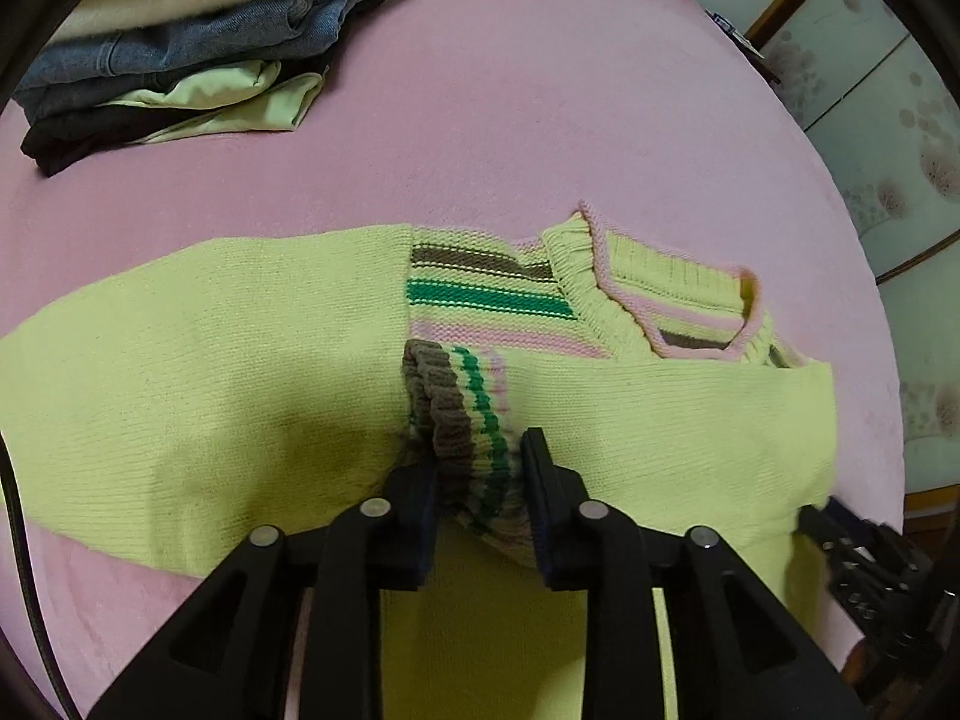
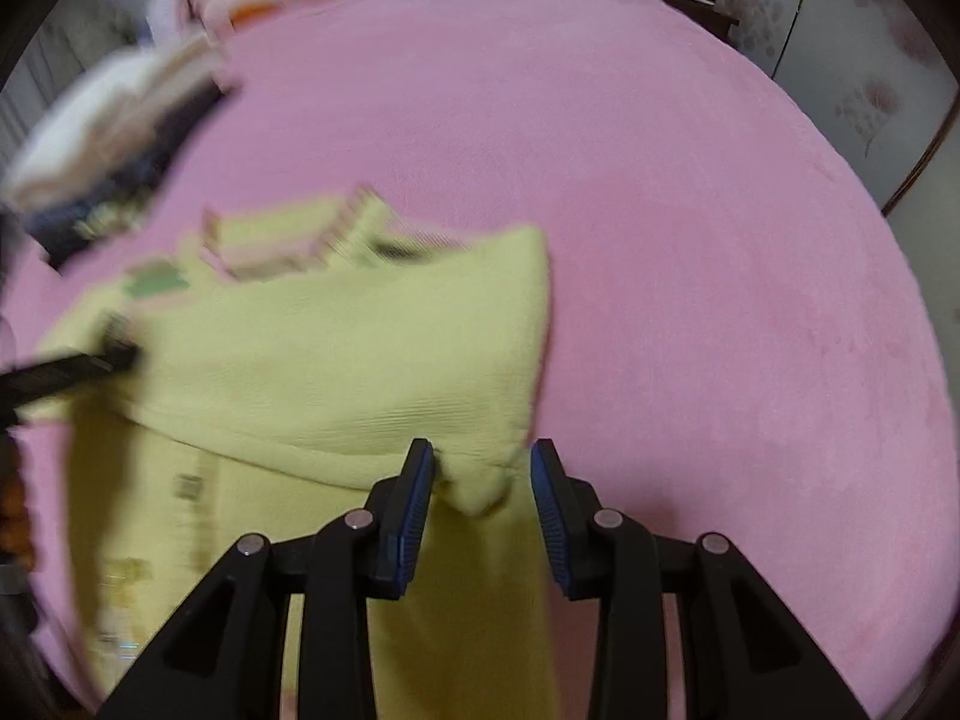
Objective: Fold large clothes
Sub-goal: 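Fold the held sleeve across the cardigan body with the right gripper, release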
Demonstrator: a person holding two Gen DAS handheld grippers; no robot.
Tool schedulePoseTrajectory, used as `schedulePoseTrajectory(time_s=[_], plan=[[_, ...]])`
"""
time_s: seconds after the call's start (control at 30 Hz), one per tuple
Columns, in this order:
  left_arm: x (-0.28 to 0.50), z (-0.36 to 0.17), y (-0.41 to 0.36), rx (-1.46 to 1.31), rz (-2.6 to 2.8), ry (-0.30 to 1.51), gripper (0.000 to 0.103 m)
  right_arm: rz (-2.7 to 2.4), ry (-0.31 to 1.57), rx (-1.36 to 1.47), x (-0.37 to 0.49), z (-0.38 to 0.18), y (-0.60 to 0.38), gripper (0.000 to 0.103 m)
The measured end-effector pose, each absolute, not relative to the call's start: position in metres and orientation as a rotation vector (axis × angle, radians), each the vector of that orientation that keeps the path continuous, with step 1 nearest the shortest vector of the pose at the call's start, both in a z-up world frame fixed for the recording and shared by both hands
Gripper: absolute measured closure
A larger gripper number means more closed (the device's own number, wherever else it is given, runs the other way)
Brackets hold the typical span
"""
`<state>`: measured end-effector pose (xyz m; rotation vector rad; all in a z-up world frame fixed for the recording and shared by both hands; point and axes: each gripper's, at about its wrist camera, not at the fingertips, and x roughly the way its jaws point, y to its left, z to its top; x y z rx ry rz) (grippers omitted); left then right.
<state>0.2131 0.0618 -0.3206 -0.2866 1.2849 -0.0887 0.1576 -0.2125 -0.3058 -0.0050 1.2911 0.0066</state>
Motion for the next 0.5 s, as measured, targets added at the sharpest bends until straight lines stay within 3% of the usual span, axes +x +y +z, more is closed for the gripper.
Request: schedulePoseTrajectory(time_s=[0.07,0.13,0.2,0.5], plan=[[0.212,-0.315,0.063,-0.297,-0.093,1.291,0.060,0.002,1.288,0.016,0.157,-0.301,-0.214,0.069],[0.208,-0.302,0.065,-0.287,-0.073,1.286,0.035,0.000,1.277,0.005,0.153,-0.291,-0.213,0.069],[0.203,-0.288,0.066,-0.244,-0.023,1.268,0.026,0.007,1.262,0.005,0.149,-0.278,-0.211,0.068],[0.167,-0.224,0.095,-0.185,0.068,1.241,0.025,0.083,1.192,0.045,0.141,-0.220,-0.181,0.066]])
